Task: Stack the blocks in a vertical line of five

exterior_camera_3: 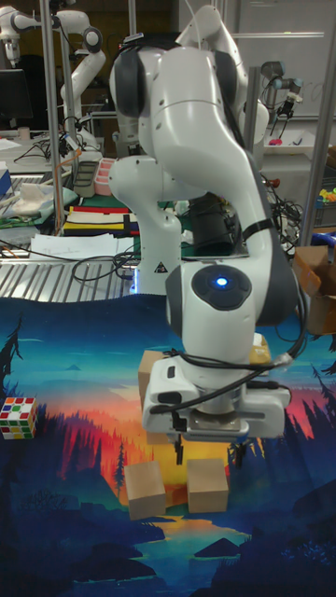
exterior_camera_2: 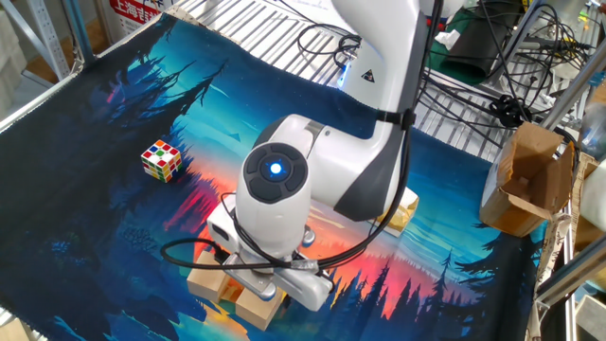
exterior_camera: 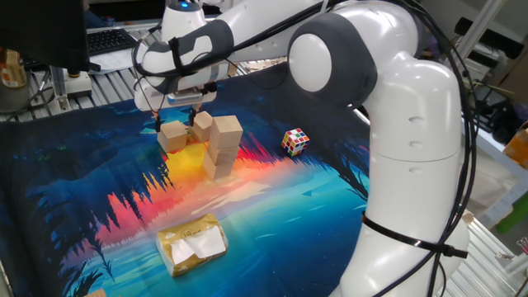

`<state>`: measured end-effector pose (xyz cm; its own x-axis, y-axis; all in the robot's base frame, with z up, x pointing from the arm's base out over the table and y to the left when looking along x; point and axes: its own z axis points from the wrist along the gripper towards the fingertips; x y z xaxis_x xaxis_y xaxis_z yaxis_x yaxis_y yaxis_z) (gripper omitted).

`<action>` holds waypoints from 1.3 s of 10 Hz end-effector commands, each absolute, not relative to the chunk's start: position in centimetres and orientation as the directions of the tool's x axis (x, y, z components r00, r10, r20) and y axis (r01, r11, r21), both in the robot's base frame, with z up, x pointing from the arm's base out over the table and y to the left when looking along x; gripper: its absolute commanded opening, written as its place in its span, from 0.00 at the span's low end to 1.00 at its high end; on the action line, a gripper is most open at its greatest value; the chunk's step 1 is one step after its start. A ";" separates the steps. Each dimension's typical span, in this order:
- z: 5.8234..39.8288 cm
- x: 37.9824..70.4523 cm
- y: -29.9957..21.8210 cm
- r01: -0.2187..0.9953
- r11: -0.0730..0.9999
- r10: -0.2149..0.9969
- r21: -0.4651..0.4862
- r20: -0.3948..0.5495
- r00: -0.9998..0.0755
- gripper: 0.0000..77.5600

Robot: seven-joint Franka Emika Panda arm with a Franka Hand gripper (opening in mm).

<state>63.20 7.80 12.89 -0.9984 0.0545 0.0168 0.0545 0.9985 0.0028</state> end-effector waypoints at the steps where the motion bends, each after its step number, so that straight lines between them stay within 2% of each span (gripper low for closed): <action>1: 12.0 63.5 7.4 0.044 0.999 0.044 0.006 0.001 -0.999 1.00; 6: 10.7 63.8 7.8 0.034 0.999 0.034 0.013 -0.006 -0.999 1.00; 13: 10.6 64.0 7.8 0.038 0.999 0.038 0.014 -0.009 -0.999 1.00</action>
